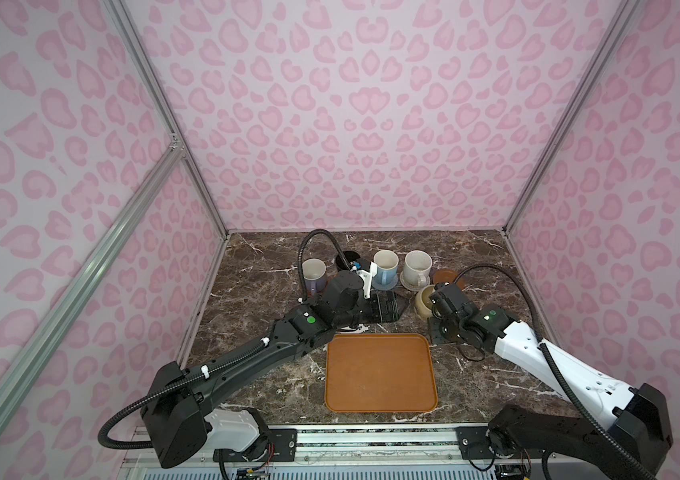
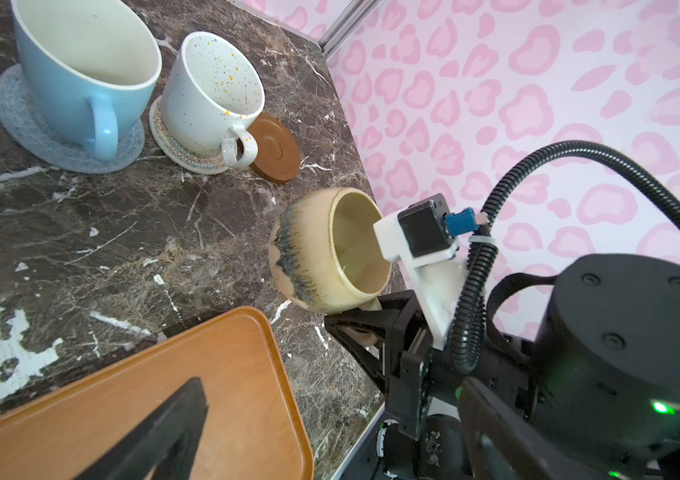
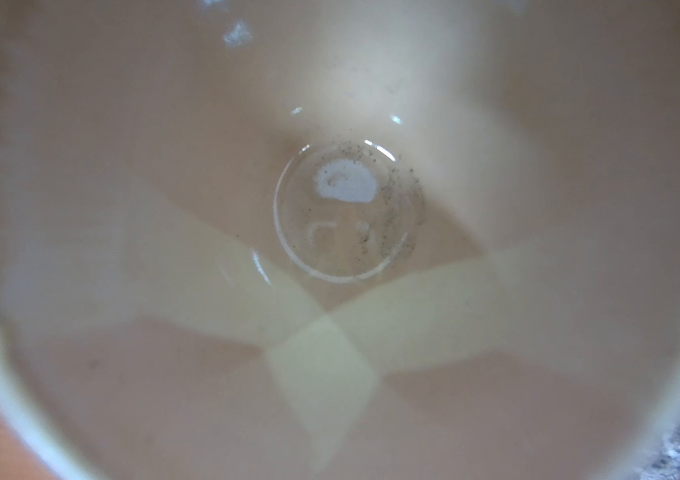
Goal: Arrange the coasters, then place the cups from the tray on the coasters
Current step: 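Lift the beige mug off the tray with the right gripper toward the coasters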
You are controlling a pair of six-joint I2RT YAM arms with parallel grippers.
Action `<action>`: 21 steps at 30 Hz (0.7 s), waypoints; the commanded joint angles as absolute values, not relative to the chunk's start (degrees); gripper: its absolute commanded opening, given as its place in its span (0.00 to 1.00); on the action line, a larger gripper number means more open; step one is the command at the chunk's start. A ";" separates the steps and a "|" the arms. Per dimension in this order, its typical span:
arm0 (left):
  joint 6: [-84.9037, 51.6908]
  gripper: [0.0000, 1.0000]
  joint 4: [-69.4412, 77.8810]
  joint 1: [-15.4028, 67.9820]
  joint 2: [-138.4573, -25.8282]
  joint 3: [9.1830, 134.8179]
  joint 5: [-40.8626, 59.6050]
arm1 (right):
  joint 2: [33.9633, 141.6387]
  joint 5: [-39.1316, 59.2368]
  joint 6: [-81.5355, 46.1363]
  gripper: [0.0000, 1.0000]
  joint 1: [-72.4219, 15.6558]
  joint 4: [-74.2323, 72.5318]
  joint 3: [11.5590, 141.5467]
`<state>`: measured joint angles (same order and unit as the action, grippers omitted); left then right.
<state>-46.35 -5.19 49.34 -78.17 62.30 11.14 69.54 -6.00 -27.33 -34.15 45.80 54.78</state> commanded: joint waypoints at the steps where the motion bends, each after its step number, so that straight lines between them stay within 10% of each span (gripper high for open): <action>1: -43.79 0.97 -4.33 48.96 -80.26 65.14 11.95 | 71.35 -4.80 -24.19 0.00 -31.32 41.42 55.85; 21: -41.56 0.97 -6.64 46.32 -96.58 83.08 13.75 | 86.57 -1.29 -17.94 0.00 -15.42 40.42 68.94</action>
<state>-42.04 -6.76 46.50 -95.02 81.08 13.06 85.67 0.10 -19.66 -16.21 43.11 67.37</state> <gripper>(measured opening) 0.975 0.175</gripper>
